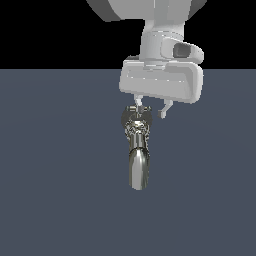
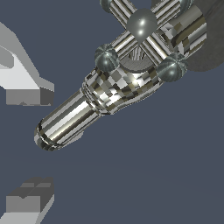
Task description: Turn on the faucet by rotating a designated handle.
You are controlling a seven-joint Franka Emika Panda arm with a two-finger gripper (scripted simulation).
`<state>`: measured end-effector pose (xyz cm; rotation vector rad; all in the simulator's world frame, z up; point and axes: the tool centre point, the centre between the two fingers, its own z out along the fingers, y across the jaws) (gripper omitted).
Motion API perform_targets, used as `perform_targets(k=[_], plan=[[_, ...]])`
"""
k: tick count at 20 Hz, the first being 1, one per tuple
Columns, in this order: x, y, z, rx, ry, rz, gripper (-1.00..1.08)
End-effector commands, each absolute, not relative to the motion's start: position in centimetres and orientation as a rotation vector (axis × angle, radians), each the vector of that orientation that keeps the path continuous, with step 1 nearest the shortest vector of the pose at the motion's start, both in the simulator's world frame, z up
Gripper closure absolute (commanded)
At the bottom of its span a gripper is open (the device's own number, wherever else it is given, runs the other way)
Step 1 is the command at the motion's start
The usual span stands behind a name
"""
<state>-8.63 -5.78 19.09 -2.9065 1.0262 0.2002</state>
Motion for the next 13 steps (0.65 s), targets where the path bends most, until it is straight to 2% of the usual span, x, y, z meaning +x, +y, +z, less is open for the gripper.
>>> perform_targets(k=[1, 2, 3, 4, 5, 6, 7, 8, 10, 11, 12, 13], plan=[[-6.8, -3.9, 17.1, -2.959, 0.933, 0.167, -0.78], [-4.0, -5.8, 17.3, -2.907, 1.059, 0.093, -0.72], [-4.2, -6.5, 17.7, -2.898, 1.079, 0.081, -0.72], [-2.3, -12.0, 16.5, -2.854, 1.22, 0.038, -0.56], [-3.9, -16.2, 17.7, -2.803, 1.355, -0.005, -0.56], [-3.3, -17.6, 17.6, -2.841, 1.359, -0.046, -0.13], [-2.8, -19.4, 17.3, -2.914, 1.222, -0.069, 0.57], [-2.5, -18.0, 17.5, -2.931, 1.188, -0.075, 0.57], [-1.1, -19.9, 17.5, -3.001, 1.135, -0.152, -0.76], [-0.4, -20.5, 17.4, -2.973, 1.243, -0.196, -0.91], [0.1, -14.2, 16.7, -3.008, 1.09, -0.172, -0.7], [1.2, -10.1, 16.0, -3.03, 0.971, -0.153, -0.7]])
